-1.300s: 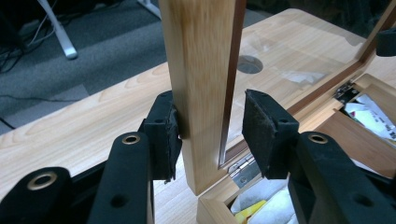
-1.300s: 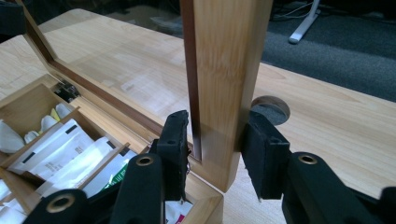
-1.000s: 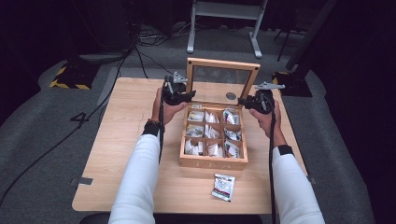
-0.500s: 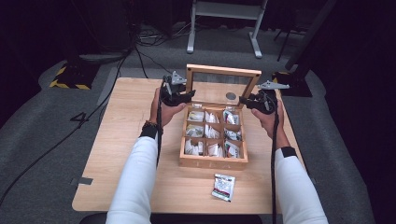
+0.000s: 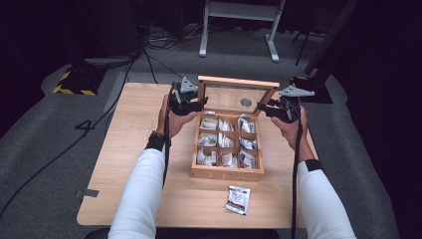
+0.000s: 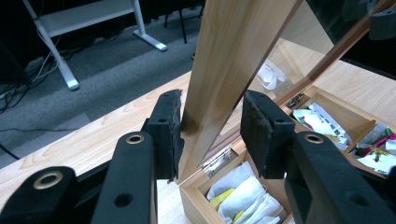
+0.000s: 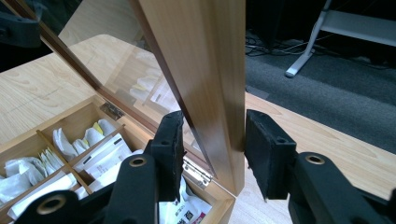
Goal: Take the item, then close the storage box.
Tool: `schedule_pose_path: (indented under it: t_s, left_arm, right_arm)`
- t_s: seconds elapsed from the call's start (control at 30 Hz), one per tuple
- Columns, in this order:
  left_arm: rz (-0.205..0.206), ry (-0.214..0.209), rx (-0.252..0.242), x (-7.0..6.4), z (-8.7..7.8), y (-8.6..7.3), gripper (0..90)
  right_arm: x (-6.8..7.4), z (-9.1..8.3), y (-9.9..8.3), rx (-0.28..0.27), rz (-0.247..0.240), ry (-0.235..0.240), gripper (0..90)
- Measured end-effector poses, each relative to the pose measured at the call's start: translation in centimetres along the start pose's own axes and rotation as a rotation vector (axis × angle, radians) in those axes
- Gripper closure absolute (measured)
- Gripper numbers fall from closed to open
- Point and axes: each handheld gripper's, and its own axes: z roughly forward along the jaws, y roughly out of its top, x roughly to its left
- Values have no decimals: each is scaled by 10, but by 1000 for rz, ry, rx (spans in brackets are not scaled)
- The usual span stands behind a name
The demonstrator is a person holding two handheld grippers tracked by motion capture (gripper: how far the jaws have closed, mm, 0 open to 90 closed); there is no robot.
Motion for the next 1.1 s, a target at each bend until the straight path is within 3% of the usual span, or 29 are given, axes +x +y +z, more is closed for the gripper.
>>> schedule_pose_path:
  t_s: [0.13,0.4,1.1]
  left_arm:
    - [2,-6,-14,-1,-5,2,589]
    - [11,-27,-32,-3,-13,2,588]
    - [50,-38,-38,-13,-24,-6,569]
  right_arm:
    - [-2,-6,-1,-15,11,12,612]
    - [2,-12,0,-16,-14,10,615]
    - [7,-21,-8,-9,-31,42,598]
